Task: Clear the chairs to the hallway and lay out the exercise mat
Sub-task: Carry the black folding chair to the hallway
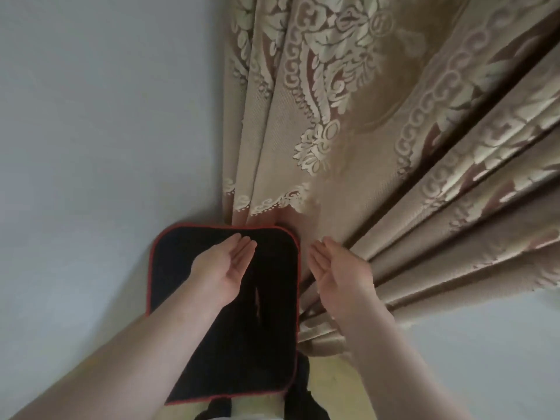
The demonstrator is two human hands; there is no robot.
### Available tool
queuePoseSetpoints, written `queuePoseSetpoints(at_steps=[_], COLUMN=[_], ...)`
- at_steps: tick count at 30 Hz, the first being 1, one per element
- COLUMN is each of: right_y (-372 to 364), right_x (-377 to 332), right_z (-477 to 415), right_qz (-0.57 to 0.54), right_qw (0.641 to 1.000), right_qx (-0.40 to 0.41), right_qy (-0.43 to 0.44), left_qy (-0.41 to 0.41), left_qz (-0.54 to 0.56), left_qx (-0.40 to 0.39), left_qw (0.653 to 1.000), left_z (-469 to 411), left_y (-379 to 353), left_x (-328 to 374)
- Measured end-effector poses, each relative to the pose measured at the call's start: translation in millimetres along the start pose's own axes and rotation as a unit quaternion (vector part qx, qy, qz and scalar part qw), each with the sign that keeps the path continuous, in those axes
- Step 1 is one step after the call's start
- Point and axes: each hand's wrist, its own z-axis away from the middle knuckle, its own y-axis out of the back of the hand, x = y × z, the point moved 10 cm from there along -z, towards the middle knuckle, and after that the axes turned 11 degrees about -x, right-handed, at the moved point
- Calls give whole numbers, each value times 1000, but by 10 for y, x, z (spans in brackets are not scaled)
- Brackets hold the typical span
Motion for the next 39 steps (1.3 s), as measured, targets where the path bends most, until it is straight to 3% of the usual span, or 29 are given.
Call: queuePoseSetpoints(at_steps=[4, 8, 12, 16, 22, 26, 33, 39], right_y=[-147, -221, -393, -303, -272, -310, 74, 137], right_x=[-142, -212, -121, 29, 333, 545, 1033, 1064], right_z=[-632, -1529, -2294, -2919, -3502, -3786, -4294, -4317], right_qz=[68, 218, 478, 625, 766, 779, 819, 794], right_qw=[997, 975, 863, 768, 619, 609, 535, 569], right_qx=[-16, -48, -164, -138, -173, -150, -166, -182], right_qy=[-18, -11, 12, 25, 22, 8, -123, -113], left_qy=[-29, -83, -99, -103, -72, -59, -58, -59], left_qz=[23, 7, -3, -44, -139, -167, -129, -123], left_qx=[30, 93, 164, 189, 240, 255, 306, 326], left_qw=[999, 992, 982, 975, 958, 951, 942, 935], left_z=[-307, -638, -918, -1225, -1543, -1623, -1589, -1483], left_y=[56, 150, 211, 272, 626, 857, 1221, 1357], left_x=[16, -63, -309, -592, -996, -1157, -1392, -1495])
